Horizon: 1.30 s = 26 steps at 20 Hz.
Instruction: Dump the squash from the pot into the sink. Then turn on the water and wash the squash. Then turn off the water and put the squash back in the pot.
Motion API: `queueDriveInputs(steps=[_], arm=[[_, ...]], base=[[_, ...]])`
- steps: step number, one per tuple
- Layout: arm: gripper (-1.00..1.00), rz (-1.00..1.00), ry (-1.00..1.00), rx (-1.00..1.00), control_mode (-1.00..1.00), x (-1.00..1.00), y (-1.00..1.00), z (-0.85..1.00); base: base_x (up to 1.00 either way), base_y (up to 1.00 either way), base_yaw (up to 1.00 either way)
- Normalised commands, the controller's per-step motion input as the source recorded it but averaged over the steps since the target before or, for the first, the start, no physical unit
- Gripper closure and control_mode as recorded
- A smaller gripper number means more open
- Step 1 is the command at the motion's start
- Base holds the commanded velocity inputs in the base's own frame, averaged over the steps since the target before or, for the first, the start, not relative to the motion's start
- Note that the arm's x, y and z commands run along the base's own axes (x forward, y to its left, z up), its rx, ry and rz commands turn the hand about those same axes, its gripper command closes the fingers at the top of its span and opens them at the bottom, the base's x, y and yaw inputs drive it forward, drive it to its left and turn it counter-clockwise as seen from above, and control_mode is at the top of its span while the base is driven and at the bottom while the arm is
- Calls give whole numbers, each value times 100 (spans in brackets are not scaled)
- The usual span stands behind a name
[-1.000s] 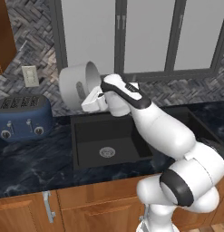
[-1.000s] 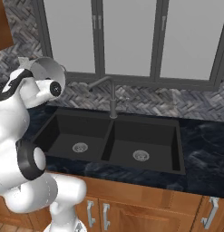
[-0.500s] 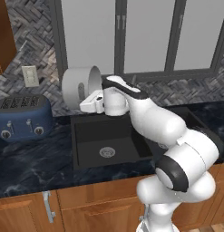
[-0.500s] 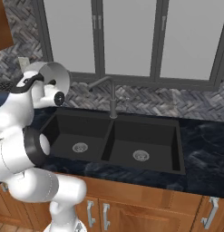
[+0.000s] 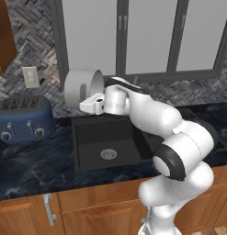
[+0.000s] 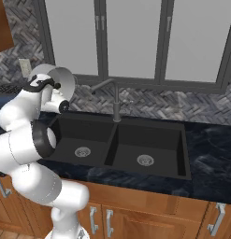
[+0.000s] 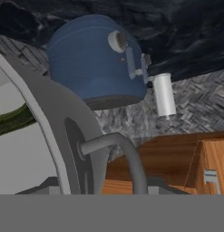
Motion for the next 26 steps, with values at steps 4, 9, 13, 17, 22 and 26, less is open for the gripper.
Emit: queueDriveInputs(steps=[4, 9, 13, 17, 22, 26], arm=[[100, -1, 1, 8, -100, 9, 0, -1], [100, -1, 0, 6, -100, 0, 0, 0], [100, 0, 0, 4, -100, 1, 0, 0], [100, -1, 0, 4, -100, 3, -3, 0], [100, 0, 0, 6, -100, 0, -7, 0], [100, 0, 0, 10, -100, 6, -11, 0]], base=[[0, 0, 0], [0, 0, 0], [0, 0, 0], [0, 0, 0], [0, 0, 0], [0, 0, 0]])
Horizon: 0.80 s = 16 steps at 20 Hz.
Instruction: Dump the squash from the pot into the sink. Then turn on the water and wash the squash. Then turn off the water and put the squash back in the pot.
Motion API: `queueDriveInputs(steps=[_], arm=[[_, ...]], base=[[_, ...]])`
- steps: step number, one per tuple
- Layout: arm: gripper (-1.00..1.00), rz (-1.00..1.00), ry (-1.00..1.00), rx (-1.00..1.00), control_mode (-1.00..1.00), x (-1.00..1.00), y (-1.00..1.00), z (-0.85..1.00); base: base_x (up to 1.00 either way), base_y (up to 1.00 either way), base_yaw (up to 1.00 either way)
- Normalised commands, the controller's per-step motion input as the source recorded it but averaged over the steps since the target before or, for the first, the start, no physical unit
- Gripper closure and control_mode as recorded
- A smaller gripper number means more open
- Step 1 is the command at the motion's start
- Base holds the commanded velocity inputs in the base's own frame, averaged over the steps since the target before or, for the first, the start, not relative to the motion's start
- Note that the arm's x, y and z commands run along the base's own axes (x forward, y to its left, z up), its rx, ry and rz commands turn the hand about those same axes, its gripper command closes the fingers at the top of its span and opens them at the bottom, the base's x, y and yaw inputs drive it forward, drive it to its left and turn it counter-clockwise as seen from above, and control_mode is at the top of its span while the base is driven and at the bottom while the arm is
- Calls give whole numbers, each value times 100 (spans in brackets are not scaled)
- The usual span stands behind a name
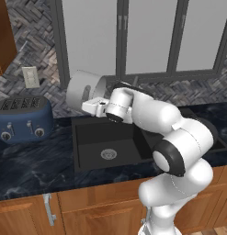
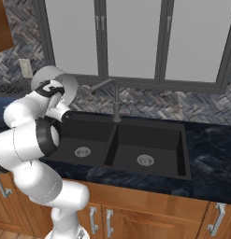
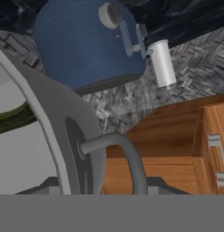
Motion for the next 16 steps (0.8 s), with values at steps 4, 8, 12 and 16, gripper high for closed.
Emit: queueDriveInputs(steps=[4, 8, 12, 16], arm=[[100, 0, 0, 10, -100, 18, -9, 0], [100, 0, 0, 10, -100, 9, -6, 0], [100, 0, 0, 10, -100, 0, -6, 0], [100, 0, 0, 10, -100, 0, -5, 0]], base=[[0, 0, 0], [0, 0, 0], [0, 0, 0], [0, 0, 0]])
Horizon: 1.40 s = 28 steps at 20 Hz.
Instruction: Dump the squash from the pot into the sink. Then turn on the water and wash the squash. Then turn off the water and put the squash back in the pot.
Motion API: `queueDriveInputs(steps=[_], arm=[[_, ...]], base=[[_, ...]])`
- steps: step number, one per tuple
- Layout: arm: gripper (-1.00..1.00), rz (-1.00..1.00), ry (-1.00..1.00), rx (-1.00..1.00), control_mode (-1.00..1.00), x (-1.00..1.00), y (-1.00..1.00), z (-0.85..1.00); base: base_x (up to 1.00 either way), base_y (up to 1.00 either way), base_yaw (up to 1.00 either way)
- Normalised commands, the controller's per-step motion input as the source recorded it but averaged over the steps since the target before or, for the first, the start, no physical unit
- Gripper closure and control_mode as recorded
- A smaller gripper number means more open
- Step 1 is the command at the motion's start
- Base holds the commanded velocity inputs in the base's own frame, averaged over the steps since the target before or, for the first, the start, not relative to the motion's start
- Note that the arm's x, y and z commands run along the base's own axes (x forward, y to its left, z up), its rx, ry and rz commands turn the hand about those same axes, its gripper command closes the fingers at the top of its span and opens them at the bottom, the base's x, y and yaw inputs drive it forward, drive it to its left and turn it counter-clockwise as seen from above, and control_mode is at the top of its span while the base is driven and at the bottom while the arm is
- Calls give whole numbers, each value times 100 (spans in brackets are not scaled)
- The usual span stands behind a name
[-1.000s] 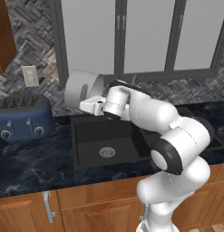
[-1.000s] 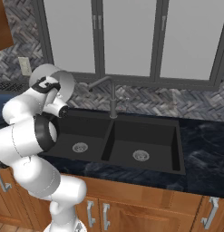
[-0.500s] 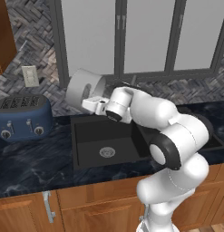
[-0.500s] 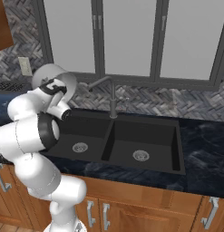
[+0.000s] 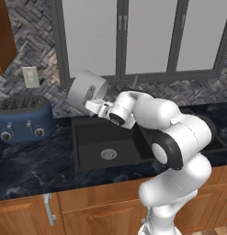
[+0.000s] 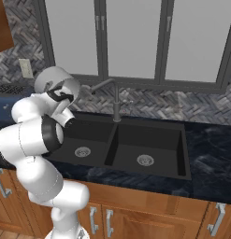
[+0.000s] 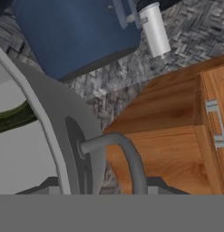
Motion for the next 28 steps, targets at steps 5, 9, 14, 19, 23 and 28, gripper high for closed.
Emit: queueDriveInputs(steps=[5, 9, 14, 19, 23, 28], arm=[[100, 0, 0, 9, -100, 0, -3, 0], [100, 0, 0, 13, -100, 0, -9, 0], [100, 0, 0, 11, -100, 6, -13, 0], [100, 0, 0, 10, -100, 2, -9, 0], [100, 1, 0, 10, -100, 0, -16, 0], [100, 2, 0, 11, -100, 0, -20, 0]], base=[[0, 0, 0], [0, 0, 0], [0, 0, 0], [0, 0, 0], [0, 0, 0], [0, 0, 0]])
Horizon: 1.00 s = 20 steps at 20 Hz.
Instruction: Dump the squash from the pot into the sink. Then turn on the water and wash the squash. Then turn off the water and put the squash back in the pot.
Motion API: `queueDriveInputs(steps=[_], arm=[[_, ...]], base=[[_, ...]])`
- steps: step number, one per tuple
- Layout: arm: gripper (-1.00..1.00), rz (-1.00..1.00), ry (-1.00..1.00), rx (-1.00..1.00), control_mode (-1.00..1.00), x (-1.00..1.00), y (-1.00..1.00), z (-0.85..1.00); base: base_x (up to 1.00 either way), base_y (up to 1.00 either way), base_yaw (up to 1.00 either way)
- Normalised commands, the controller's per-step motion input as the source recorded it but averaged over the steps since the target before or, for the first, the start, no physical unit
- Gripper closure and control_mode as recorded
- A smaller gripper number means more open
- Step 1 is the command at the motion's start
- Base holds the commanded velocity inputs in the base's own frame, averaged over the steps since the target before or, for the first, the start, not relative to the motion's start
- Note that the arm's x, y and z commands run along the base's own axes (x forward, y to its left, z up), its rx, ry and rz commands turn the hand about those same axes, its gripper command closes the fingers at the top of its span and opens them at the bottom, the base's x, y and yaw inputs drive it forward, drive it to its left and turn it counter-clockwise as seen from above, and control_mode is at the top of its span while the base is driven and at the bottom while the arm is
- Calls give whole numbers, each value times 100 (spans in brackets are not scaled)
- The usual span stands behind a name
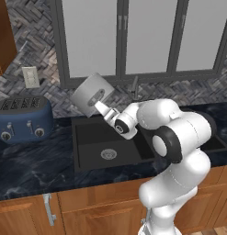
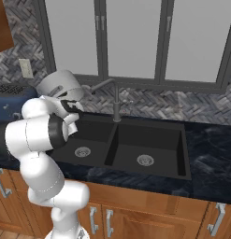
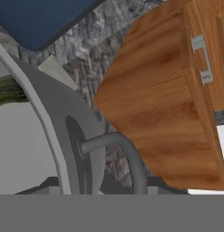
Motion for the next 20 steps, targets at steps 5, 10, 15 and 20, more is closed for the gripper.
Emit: queueDriveInputs(steps=[5, 10, 15, 20], arm=[[100, 2, 0, 12, -100, 0, -19, 5], [100, 2, -1, 12, -100, 0, -15, 1], [100, 2, -2, 11, -100, -3, -11, 1], [100, 2, -4, 9, -100, -4, -7, 3]], base=[[0, 0, 0], [0, 0, 0], [0, 0, 0], [0, 0, 0]])
